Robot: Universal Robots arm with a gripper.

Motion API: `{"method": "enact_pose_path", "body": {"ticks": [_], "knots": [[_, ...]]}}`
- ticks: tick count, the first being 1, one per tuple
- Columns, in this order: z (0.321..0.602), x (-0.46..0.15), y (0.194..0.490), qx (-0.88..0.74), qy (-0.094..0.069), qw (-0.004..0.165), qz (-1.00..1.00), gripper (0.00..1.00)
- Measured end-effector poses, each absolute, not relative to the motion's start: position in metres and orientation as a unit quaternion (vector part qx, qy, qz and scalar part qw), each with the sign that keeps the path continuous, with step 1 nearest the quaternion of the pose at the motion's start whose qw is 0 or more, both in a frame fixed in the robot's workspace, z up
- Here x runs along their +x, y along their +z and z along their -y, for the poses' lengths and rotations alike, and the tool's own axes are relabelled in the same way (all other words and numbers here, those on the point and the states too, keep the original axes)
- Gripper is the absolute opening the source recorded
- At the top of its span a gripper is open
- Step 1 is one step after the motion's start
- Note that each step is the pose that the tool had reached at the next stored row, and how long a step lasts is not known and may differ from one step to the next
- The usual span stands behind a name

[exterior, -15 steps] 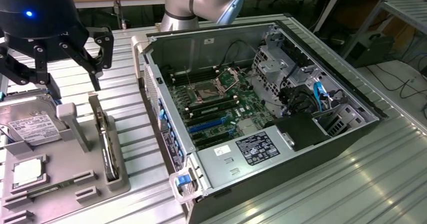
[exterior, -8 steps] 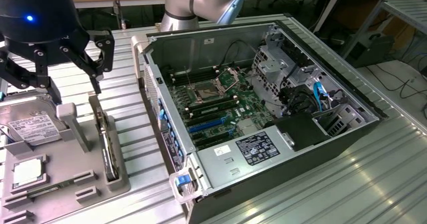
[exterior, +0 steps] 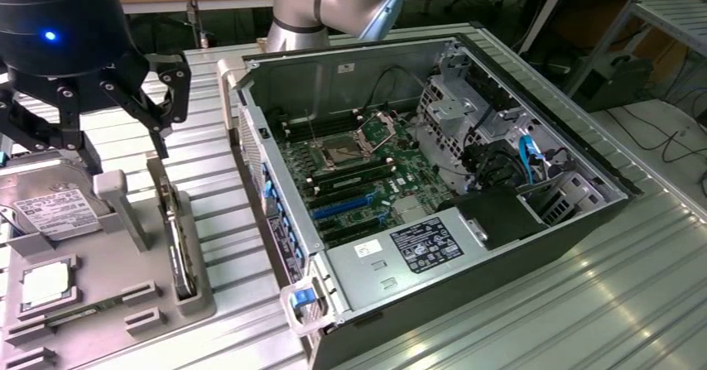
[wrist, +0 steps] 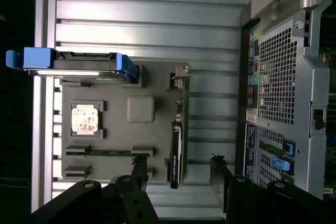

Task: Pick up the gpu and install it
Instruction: 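Pick up the gpu and move the gpu toward the slot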

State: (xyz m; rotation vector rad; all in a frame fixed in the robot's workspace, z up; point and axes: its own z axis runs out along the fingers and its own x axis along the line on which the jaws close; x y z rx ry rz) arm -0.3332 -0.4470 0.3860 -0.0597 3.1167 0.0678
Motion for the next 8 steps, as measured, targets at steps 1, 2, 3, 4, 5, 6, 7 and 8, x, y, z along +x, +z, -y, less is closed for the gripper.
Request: {"method": "enact_pose_path", "body": {"ticks": [1,2,3,4,5,6,7,8], "knots": [[0.4472,-0.3332,0.3859,-0.019,0.022,0.012,-1.0,0.6],[0.4475,-0.3332,0.3858,-0.019,0.022,0.012,-1.0,0.6],[0.4478,-0.3332,0.3856,-0.019,0.022,0.012,-1.0,0.6],[0.4483,-0.3332,0.3856,-0.019,0.022,0.012,-1.0,0.6],[0.4487,-0.3332,0.3854,-0.02,0.022,0.012,-1.0,0.6],[0.4493,-0.3332,0.3852,-0.02,0.022,0.012,-1.0,0.6],[0.4496,-0.3332,0.3851,-0.02,0.022,0.012,-1.0,0.6],[0.4501,-0.3332,0.3849,-0.02,0.022,0.012,-0.999,0.6]]}}
